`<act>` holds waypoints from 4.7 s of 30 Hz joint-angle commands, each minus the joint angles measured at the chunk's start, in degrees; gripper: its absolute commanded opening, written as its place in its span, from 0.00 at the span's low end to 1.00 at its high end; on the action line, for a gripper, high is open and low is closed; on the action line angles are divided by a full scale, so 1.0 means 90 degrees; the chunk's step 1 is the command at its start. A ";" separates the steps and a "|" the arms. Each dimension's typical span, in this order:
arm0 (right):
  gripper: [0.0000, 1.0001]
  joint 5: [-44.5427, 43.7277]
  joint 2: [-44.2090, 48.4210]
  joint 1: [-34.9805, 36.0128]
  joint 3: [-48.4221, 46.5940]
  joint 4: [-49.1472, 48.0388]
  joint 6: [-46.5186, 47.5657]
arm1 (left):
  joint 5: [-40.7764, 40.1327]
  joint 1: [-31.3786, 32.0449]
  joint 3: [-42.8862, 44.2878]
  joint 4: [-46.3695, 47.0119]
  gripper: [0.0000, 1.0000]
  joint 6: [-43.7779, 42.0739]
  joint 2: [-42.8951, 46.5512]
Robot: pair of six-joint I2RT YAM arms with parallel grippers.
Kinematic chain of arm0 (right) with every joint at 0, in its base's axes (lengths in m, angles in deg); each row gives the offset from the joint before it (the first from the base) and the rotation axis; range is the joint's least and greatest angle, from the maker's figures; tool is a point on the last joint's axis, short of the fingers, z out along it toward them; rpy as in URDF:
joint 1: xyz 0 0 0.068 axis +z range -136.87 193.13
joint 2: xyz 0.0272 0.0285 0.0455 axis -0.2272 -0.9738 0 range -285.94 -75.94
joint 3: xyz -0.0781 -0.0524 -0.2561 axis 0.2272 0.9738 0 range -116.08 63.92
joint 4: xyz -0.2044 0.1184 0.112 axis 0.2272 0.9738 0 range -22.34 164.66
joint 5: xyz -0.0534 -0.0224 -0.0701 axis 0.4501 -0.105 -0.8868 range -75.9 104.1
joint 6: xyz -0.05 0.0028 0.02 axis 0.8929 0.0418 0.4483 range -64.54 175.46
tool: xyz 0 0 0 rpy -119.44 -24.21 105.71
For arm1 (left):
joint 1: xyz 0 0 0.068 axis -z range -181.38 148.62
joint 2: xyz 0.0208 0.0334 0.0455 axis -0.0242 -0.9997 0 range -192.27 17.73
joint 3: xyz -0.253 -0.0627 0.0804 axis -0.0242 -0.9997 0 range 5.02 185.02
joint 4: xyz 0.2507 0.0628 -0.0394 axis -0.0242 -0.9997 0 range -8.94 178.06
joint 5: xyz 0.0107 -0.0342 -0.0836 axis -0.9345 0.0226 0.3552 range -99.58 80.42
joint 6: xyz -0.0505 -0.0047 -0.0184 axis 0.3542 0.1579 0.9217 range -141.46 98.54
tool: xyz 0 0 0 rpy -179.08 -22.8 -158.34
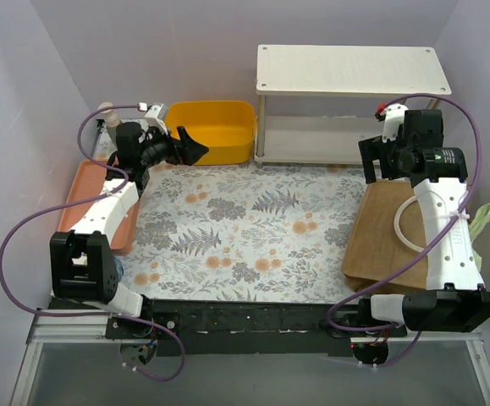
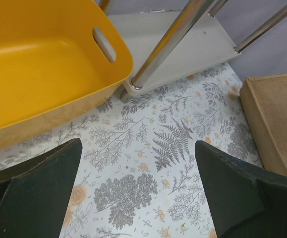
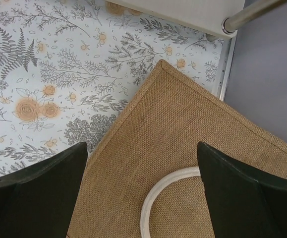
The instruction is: Untie the knot of the grocery bags and take out the mixed food
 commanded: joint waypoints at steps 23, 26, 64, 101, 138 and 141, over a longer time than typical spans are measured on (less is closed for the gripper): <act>0.89 0.0504 -0.0577 -0.5489 -0.2160 0.2165 0.3800 | 0.0295 0.0678 0.0820 -0.0632 0.98 -0.0411 -0.0773; 0.88 0.0807 -0.0030 -0.5489 -0.1135 0.2175 0.4240 | 0.0314 0.0697 0.0829 -0.0632 0.98 -0.0450 -0.0842; 0.54 0.1250 -0.1229 0.0107 -0.0507 0.2165 0.2248 | -0.0262 0.0707 0.0536 -0.1091 0.98 -0.0900 -0.0383; 0.82 -0.0189 0.0930 -0.3614 0.1503 0.2155 0.5071 | 0.0256 0.1078 0.0742 -0.0896 0.98 -0.0538 -0.0784; 0.01 0.1462 0.1076 -0.3595 -0.2078 0.2194 0.5871 | 0.0285 0.3186 0.1337 -0.0711 0.98 -0.0382 -0.3135; 0.01 0.1685 0.1076 -0.3594 -0.2517 0.2194 0.5910 | 0.0314 0.3343 0.1493 -0.0701 0.98 -0.0343 -0.3361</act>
